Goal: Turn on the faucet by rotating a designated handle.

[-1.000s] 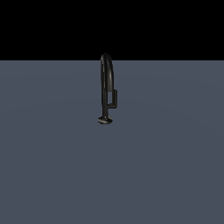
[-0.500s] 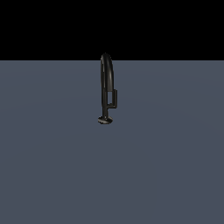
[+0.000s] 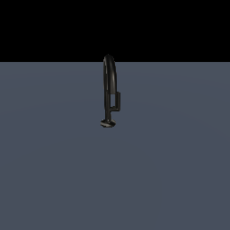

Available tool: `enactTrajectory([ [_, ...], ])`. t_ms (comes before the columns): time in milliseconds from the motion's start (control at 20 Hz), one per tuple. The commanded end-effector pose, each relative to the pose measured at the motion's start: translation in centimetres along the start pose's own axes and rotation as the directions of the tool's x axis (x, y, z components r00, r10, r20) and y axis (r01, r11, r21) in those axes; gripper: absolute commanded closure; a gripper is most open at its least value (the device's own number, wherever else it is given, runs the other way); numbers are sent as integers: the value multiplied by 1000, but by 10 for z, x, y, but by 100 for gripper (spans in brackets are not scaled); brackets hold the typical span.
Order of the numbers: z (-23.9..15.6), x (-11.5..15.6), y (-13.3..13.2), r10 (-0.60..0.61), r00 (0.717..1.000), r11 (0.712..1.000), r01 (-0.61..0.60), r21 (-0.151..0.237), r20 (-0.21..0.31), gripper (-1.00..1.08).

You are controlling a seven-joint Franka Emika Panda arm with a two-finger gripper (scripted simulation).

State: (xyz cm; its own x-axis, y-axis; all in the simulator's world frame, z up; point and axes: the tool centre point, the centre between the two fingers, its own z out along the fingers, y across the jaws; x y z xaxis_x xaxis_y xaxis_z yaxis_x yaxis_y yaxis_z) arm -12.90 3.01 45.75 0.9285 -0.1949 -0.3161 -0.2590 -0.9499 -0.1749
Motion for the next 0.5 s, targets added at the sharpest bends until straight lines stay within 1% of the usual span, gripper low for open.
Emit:
enactTrajectory([
  [0, 1, 16, -3, 30, 999, 999, -31, 29, 36, 108],
  [250, 4, 46, -7, 86, 990, 992, -96, 84, 111, 108],
  [450, 8, 71, -10, 127, 977, 981, -150, 125, 174, 108],
])
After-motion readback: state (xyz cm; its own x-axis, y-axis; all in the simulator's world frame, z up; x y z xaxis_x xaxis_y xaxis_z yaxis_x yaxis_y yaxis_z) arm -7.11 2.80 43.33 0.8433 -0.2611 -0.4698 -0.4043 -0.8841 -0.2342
